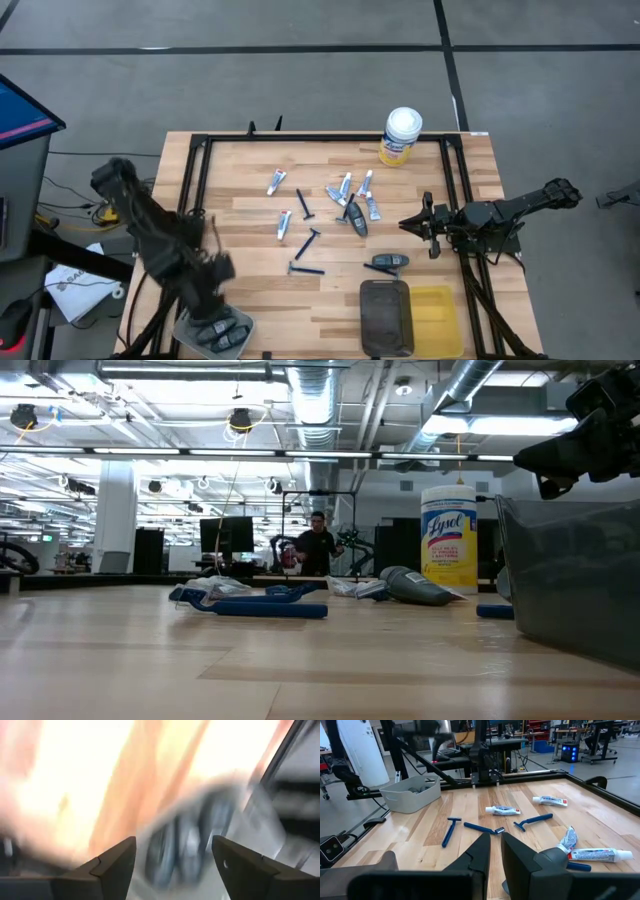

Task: Pick & Place Travel size toiletries
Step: Put the deodorant into the gray bin

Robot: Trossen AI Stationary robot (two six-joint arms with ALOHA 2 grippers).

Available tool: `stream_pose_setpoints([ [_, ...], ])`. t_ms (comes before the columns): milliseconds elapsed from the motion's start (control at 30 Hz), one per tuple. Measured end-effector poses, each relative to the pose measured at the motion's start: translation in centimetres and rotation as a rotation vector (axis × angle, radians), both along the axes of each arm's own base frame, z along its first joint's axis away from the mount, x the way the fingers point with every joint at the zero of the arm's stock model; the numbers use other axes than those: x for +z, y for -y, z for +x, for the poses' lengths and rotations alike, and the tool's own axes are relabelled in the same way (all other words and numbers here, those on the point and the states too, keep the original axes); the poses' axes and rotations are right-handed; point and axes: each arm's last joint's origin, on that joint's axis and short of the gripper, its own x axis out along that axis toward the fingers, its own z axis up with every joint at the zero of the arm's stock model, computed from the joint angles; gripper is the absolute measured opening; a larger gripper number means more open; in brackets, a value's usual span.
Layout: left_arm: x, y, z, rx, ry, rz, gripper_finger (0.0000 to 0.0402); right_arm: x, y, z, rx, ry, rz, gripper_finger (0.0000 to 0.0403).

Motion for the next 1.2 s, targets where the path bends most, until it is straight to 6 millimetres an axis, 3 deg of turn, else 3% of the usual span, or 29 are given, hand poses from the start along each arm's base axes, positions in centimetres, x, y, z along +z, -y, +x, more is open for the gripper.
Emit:
stream_pose_setpoints([
  [133,2.7,-3.8,1.1,0.127,0.257,0.036,0.0255,0.0,0.0,0.0,0.000,-0.001,0.000,0.0040],
  [267,5.1,-6.6,1.4,0.137,0.476,0.084,0.0255,0.0,0.0,0.0,0.000,0.000,0.000,0.0040],
  [467,8.6,-10.1,-0.7,0.143,0.737,0.165,0.0245,0.0,0.0,0.0,0.000,0.000,-0.003,0.0040],
  [667,10.2,-11.9,-3.6,0.164,0.847,0.143,0.0235,0.1,0.4,0.1,-0.053,-0.004,-0.222,0.0040],
  [900,10.7,-12.5,-4.5,0.169,0.882,0.124,0.0230,0.1,0.6,0.1,-0.072,0.001,-0.217,0.0040],
  [967,10.6,-12.4,-4.4,0.168,0.880,0.125,0.0230,0.2,0.5,0.1,-0.078,0.021,-0.116,0.0040],
  [1100,10.5,-12.2,-4.1,0.164,0.870,0.131,0.0231,1.1,0.5,0.1,-0.101,0.135,0.383,0.0040],
  [1200,10.4,-12.1,-3.9,0.154,0.862,0.142,0.0230,1.6,0.6,0.1,-0.107,0.200,0.617,0.0040],
])
